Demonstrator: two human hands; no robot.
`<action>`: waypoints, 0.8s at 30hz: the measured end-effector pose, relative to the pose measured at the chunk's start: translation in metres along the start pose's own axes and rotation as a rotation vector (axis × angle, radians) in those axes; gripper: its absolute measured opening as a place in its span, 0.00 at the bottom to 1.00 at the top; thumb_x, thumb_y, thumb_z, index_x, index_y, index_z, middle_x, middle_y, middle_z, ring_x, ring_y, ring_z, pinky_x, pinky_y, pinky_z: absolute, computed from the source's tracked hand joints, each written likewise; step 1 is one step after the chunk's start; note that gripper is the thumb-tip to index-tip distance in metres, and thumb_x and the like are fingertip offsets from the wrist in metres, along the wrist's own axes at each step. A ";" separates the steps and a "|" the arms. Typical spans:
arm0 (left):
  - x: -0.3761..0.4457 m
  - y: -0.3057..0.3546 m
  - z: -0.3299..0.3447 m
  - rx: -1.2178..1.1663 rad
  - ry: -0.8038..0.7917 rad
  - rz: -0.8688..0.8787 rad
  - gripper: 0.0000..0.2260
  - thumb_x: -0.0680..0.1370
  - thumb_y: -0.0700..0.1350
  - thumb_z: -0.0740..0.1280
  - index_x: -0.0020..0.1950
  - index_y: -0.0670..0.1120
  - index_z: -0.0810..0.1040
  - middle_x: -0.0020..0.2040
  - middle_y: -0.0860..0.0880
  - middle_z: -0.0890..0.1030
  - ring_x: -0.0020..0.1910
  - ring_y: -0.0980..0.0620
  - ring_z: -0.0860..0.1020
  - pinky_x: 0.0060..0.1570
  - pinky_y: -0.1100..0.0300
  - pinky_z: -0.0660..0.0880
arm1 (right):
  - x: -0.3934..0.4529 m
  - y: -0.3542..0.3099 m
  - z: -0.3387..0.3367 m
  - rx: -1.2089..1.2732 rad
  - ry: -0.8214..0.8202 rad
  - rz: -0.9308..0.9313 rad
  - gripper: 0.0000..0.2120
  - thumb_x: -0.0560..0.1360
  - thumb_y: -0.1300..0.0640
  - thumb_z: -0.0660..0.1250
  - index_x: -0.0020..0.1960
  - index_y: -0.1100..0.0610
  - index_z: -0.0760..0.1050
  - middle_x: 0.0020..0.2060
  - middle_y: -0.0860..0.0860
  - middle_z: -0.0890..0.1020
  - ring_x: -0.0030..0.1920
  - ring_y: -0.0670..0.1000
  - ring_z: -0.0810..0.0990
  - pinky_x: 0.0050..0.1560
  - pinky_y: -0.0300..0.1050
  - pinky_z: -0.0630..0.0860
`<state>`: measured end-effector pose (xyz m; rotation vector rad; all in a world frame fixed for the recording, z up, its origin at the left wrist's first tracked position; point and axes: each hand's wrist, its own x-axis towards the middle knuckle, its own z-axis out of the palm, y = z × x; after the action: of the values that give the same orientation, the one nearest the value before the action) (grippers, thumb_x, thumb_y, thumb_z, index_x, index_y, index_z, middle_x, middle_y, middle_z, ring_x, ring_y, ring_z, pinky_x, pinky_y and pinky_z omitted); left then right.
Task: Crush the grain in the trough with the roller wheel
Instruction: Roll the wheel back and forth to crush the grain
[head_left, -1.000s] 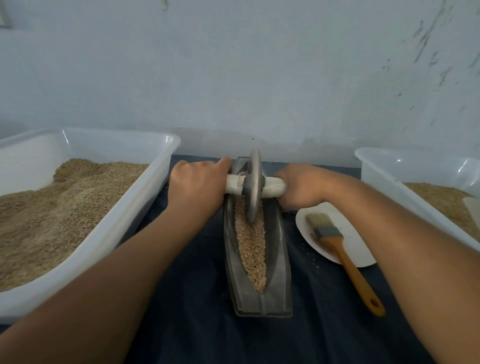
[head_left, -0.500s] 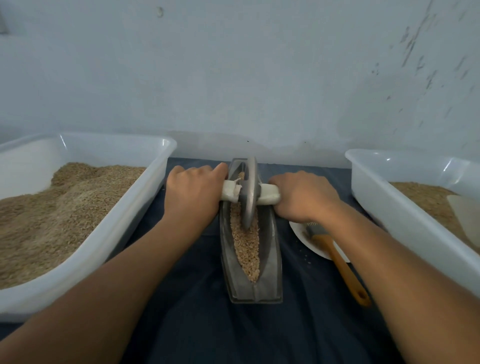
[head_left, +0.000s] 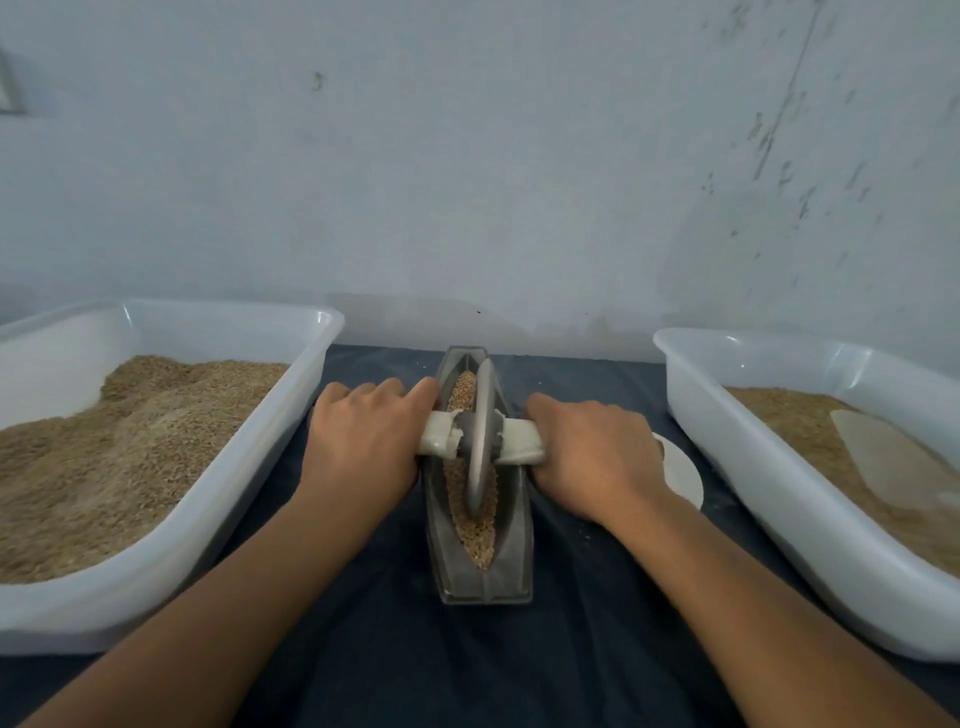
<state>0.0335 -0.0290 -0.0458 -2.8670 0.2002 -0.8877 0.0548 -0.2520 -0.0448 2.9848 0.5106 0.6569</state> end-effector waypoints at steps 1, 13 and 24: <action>-0.002 0.000 -0.002 -0.005 -0.014 0.005 0.16 0.75 0.51 0.69 0.60 0.59 0.68 0.47 0.55 0.77 0.46 0.52 0.78 0.48 0.54 0.69 | -0.002 0.000 -0.002 0.007 -0.011 0.002 0.08 0.73 0.47 0.64 0.45 0.47 0.65 0.32 0.47 0.76 0.32 0.54 0.75 0.34 0.49 0.74; -0.022 -0.004 -0.029 -0.079 -0.028 -0.028 0.12 0.75 0.52 0.67 0.56 0.60 0.70 0.45 0.57 0.78 0.43 0.54 0.78 0.43 0.56 0.67 | -0.009 0.000 -0.026 0.015 -0.084 -0.062 0.10 0.70 0.44 0.65 0.47 0.44 0.67 0.34 0.46 0.76 0.35 0.51 0.76 0.31 0.46 0.68; -0.013 -0.001 -0.019 -0.015 -0.045 -0.021 0.13 0.75 0.53 0.68 0.56 0.61 0.69 0.45 0.57 0.78 0.38 0.54 0.75 0.42 0.57 0.66 | -0.003 0.002 -0.017 0.029 -0.121 -0.040 0.07 0.71 0.45 0.64 0.47 0.42 0.68 0.36 0.45 0.77 0.37 0.52 0.78 0.32 0.46 0.66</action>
<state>0.0121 -0.0271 -0.0375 -2.9050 0.1737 -0.8282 0.0457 -0.2552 -0.0309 3.0088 0.5746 0.4669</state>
